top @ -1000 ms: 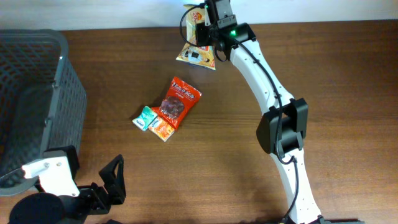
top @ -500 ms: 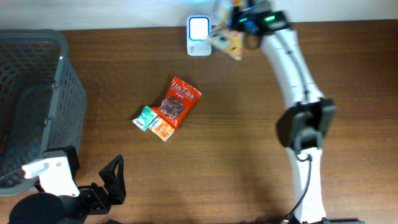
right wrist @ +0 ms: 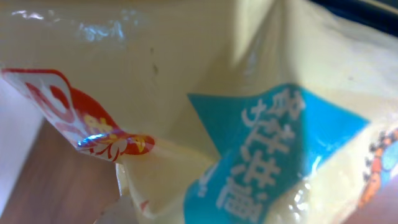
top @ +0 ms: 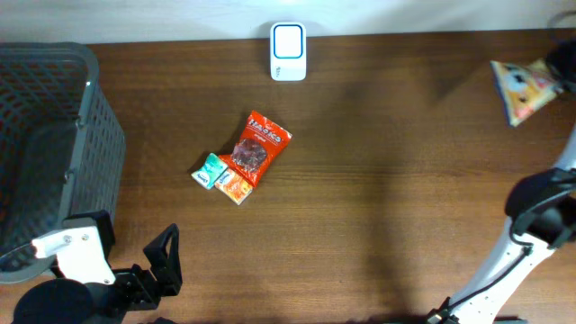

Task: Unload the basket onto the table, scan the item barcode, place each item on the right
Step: 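Carry the chip bag past the scanner and drop it at right edge, then reach the right gripper to the red Hacks bag and grasp it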

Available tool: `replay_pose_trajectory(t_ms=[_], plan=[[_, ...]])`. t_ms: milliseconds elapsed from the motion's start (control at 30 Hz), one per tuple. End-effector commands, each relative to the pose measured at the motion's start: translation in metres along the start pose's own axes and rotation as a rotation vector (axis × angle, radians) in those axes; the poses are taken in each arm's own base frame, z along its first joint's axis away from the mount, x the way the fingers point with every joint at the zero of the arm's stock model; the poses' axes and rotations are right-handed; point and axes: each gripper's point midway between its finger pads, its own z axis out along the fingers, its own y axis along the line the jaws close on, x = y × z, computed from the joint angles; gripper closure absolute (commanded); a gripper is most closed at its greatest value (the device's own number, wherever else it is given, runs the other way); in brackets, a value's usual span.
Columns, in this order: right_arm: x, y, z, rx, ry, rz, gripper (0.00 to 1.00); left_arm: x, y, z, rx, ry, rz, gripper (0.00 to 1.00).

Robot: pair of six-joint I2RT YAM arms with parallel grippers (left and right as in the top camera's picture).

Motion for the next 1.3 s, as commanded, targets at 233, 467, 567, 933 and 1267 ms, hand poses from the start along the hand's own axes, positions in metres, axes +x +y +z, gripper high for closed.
replay_pose_trajectory(t_ms=[233, 467, 567, 933, 1267], plan=[[-0.052, -0.162, 0.037, 0.266, -0.017, 0.237, 0.95, 0.001, 0.0, 0.001, 0.001, 0.003, -0.011, 0.01], [-0.056, -0.17, 0.052, 0.249, 0.005, 0.125, 0.5, 0.001, 0.0, 0.001, 0.001, 0.003, -0.011, 0.01], [-0.05, -0.151, 0.055, 0.14, 0.048, 0.131, 0.32, 0.001, 0.0, 0.001, 0.002, 0.003, -0.011, 0.01], [0.029, -0.008, 0.034, -0.375, 0.299, -0.247, 0.32, 0.001, 0.0, 0.001, 0.001, 0.003, -0.011, 0.01], [0.22, 0.149, -0.019, -0.616, 0.596, -0.712, 0.27, 0.001, 0.0, 0.001, 0.001, 0.003, -0.011, 0.01]])
